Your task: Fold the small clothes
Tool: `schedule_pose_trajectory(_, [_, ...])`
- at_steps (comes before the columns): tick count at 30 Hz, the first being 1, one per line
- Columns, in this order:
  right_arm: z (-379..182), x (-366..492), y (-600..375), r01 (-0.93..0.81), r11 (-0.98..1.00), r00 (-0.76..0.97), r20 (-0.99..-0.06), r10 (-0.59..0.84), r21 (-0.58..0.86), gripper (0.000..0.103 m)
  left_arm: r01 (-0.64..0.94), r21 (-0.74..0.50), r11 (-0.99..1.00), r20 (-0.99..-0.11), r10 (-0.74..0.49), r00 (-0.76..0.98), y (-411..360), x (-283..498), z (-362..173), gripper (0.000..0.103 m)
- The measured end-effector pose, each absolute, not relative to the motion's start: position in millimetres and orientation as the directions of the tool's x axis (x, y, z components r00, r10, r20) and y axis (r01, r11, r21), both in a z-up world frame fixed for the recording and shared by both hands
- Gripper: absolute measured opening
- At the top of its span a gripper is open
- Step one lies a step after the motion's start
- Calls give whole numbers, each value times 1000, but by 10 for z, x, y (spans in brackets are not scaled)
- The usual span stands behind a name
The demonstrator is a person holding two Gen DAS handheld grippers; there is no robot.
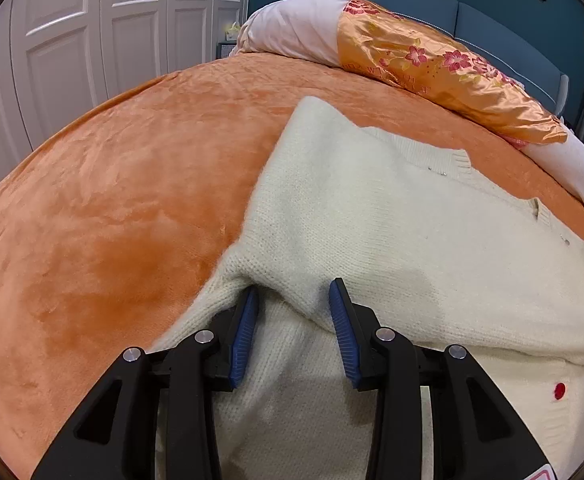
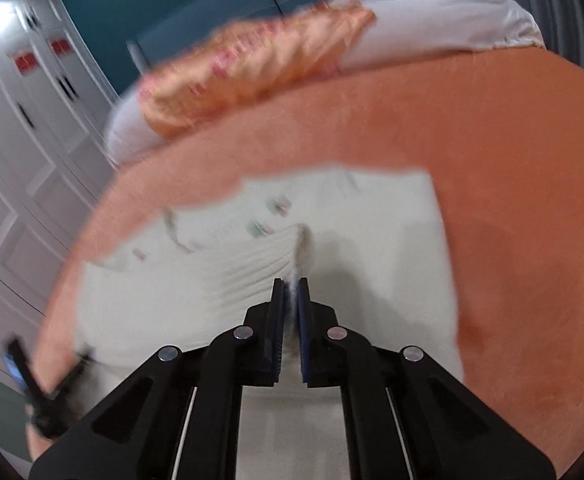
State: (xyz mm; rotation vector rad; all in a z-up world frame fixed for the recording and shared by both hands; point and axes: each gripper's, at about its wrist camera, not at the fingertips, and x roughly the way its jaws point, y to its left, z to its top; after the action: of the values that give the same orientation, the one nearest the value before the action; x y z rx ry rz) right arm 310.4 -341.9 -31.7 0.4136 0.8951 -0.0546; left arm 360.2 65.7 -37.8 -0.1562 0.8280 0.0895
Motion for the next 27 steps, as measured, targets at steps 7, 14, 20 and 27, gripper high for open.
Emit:
schedule_pose_trajectory(7, [-199, 2980, -3571, 301, 852, 624, -764, 165, 429, 10, -141, -91, 986, -743, 27, 669, 637, 3616, -385, 37])
schedule_pose_trajectory(14, [299, 1709, -3555, 270, 875, 667, -734, 131, 401, 25, -132, -170, 977, -778, -50, 627, 809, 3249, -148, 51])
schedule_pose_trajectory(20, [179, 420, -3790, 340, 852, 611, -782, 121, 398, 42, -158, -216, 964, -741, -57, 670, 1247, 2054, 241, 73])
schedule_pose_trajectory(27, [-119, -461, -3777, 411, 733, 560, -785, 265, 542, 50, -252, -365, 896, -809, -171, 563, 1871, 1193, 145, 73])
